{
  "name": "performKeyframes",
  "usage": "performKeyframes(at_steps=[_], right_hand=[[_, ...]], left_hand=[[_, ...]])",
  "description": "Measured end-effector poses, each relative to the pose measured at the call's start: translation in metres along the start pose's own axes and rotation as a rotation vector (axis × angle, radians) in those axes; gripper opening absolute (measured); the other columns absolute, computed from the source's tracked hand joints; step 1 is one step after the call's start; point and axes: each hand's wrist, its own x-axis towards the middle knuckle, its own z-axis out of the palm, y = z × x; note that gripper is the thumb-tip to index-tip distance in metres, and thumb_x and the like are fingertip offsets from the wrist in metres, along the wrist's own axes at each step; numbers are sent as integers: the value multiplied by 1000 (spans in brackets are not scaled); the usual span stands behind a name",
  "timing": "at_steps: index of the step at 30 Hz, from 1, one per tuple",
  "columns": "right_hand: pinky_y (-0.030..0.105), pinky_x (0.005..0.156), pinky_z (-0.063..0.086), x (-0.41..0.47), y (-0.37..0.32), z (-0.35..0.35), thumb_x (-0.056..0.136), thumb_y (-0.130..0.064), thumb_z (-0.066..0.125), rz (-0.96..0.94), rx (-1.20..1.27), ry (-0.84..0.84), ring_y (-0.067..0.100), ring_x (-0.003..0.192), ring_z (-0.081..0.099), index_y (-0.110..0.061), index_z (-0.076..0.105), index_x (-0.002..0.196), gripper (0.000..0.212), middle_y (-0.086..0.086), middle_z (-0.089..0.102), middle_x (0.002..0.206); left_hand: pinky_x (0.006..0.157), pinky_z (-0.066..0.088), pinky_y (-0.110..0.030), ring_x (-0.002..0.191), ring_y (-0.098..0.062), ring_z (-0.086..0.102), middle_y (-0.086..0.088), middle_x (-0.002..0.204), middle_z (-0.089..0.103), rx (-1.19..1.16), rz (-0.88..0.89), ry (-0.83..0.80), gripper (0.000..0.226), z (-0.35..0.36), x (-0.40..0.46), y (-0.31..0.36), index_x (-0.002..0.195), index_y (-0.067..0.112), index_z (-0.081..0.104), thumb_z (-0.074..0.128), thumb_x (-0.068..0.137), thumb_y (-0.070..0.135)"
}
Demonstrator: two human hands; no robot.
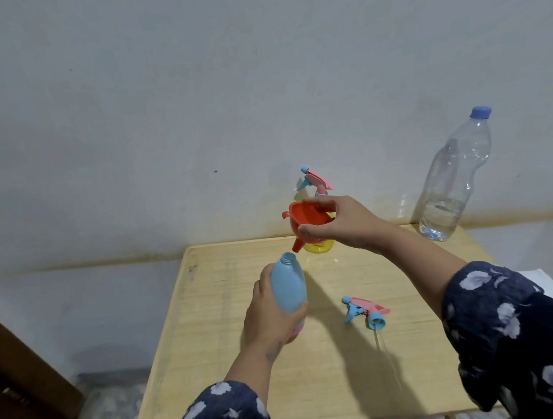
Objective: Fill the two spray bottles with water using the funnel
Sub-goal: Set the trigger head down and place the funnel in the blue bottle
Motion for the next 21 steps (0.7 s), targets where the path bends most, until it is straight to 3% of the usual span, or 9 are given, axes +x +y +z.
performKeyframes(at_steps=[5,10,12,16,20,21], right_hand=[[25,82,46,-1,-3,2,79,-39,74,-2,-27,-3,18,114,50,-20,45,138,69,-1,51,126],[25,80,45,-2,-2,12,78,-41,74,8,-114,-38,16,110,48,-19,45,139,71,-3,50,126],[25,81,44,-3,1,17,77,-41,76,6,-140,-48,15,108,48,-18,46,138,72,-4,50,124],[25,81,43,-7,10,30,70,-46,80,1,-175,-29,14,109,50,-18,49,137,79,-3,52,127],[30,89,46,-9,24,41,65,-53,81,-16,-222,-7,18,118,48,-19,50,136,85,-2,52,129],[33,93,46,-10,28,43,64,-54,81,-11,-228,-5,18,120,46,-19,50,136,85,-2,51,130]], left_hand=[[52,34,-16,96,-11,48,16,120,41,17,20,-6,86,2,-2,-2,135,48,20,77,71,39],[38,38,-8,95,-10,47,18,118,38,-15,28,-18,84,8,-4,1,136,45,23,78,73,35],[42,37,0,93,-9,48,18,118,39,-57,27,-21,80,13,-4,1,133,43,27,79,73,32],[45,40,-1,84,-3,53,12,122,48,-170,-22,-46,77,23,-3,-2,129,41,33,82,72,25],[52,45,-7,100,-9,52,10,125,47,-163,-30,-57,86,36,-1,-9,137,33,30,85,70,30],[62,47,-10,104,-12,53,10,124,46,-153,-31,-60,88,39,-1,-12,137,33,30,85,69,32]])
